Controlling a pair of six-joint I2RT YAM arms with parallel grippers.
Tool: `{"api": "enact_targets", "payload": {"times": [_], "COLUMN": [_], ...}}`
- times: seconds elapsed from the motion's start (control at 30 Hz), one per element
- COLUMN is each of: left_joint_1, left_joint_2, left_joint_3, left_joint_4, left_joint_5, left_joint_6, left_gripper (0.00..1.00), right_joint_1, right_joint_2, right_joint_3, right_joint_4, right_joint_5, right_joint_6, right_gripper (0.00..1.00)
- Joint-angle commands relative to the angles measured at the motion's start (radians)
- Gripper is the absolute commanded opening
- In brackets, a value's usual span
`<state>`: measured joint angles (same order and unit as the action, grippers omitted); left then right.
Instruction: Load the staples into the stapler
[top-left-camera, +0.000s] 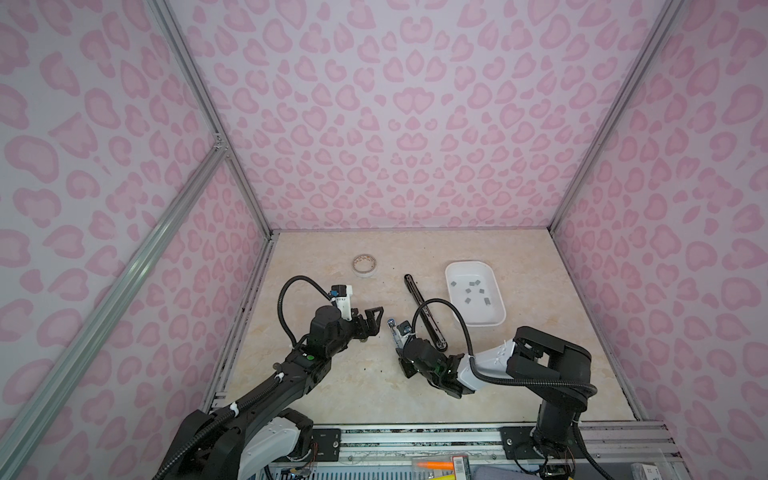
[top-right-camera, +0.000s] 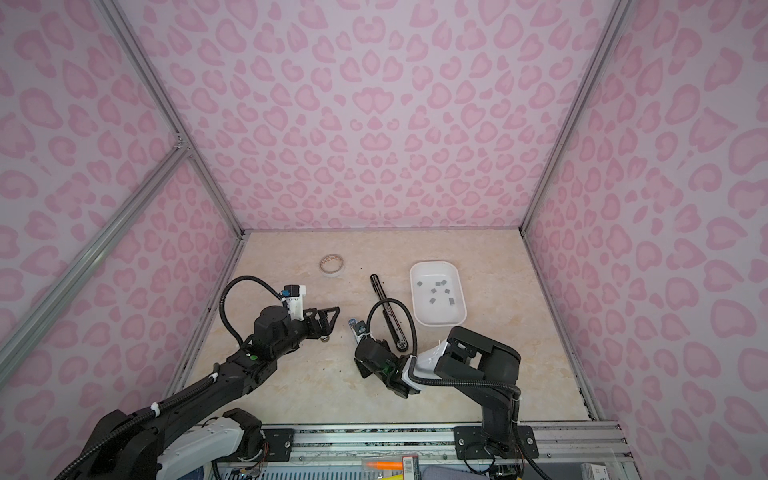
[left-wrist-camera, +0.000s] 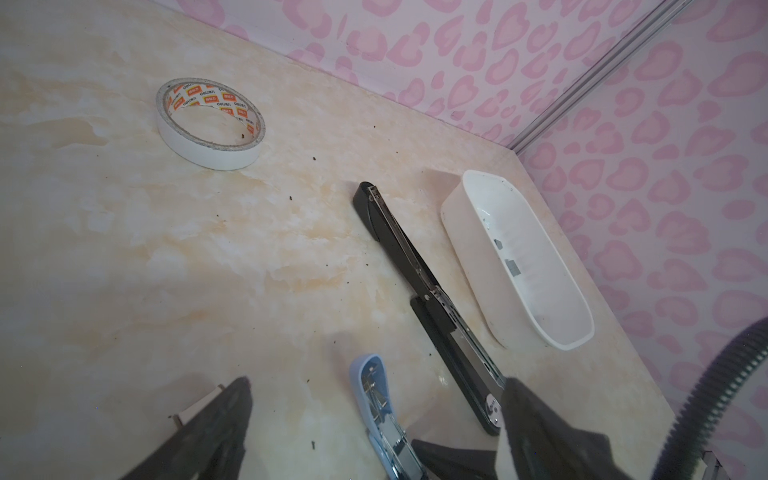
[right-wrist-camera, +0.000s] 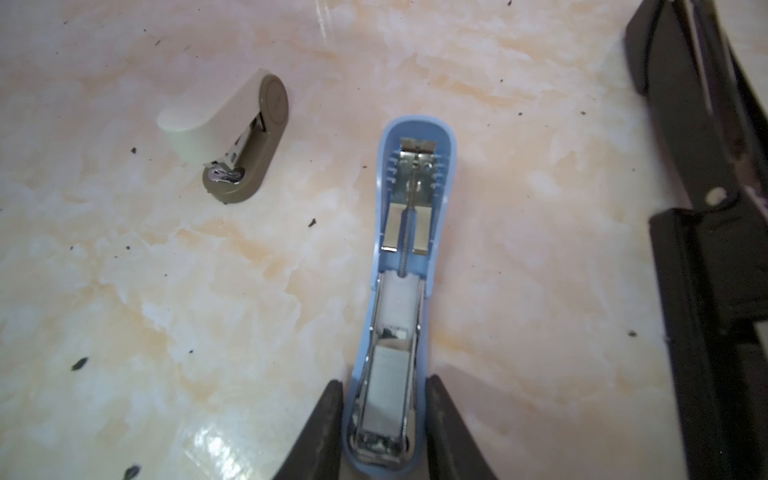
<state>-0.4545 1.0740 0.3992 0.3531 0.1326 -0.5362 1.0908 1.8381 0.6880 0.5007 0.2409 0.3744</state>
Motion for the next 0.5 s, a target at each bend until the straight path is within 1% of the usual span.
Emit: {"api": "enact_targets", "payload": {"times": [0.0,0.13,0.23,0.33,0.37,0.47], "left_joint_1": [0.001,0.001,0.001,0.002,0.002,0.001], "left_joint_2": [0.035,0.107,0.173,0.255,0.287,0.371], "left_joint_3": [0.020,0.051,0.072,0.112,0.125,0.164], "left_joint_4": [0.062,0.067,0.071,0.078,0.088,0.105], "left_joint_5": [0.028,0.045,0.010,0.029,0.051,0.085], "left_joint_6": [-0.001,0.001,0.030,0.044,0.038,0.019], "left_gripper": [0.94,0.84,0.75,0.60,0.53,0.41], "right_joint_1": [0.000,-0.002,-0.002,-0.003,-0.003,-0.010], "right_joint_2": [0.014,0.013,0.021,0.026,0.026,0.020], "right_joint_3": [-0.026,-0.011,-0.010,-0.019,-0.019,-0.008], "right_joint_4": [-0.094,-0.108,-0.091,-0.076,-0.076,-0.082], "right_joint_5": [-0.020,-0.023,-0.032,-0.040,-0.040,-0.052], "right_joint_6": [0.021,0.015,0.016,0.021,0.021,0.020], "right_gripper": [0.29,0.28,0.27,0.26,0.26,0.26]}}
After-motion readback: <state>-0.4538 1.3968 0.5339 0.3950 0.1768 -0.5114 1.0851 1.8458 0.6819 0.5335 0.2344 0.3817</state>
